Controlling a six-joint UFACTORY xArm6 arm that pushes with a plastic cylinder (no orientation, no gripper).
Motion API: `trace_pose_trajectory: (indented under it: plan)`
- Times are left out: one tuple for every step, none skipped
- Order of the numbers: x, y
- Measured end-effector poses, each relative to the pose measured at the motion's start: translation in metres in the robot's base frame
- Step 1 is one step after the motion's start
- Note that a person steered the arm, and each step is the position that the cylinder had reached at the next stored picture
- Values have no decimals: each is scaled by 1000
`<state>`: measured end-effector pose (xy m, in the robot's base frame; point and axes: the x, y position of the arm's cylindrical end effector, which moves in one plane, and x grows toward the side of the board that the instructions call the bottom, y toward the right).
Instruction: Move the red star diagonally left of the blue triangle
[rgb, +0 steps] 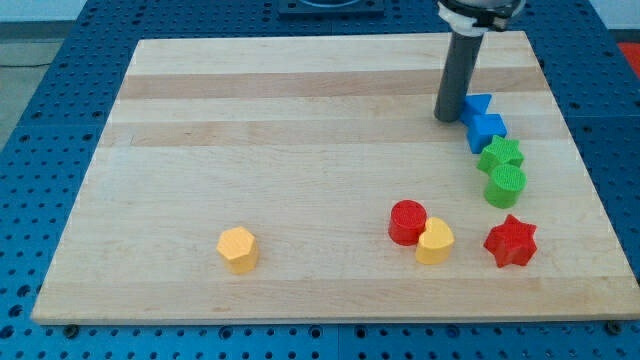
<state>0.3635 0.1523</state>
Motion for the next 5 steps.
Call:
trace_pose_trajectory:
  plan:
    - [0, 1]
    - [2, -25]
    - [18, -38]
    - [43, -38]
    - [47, -37]
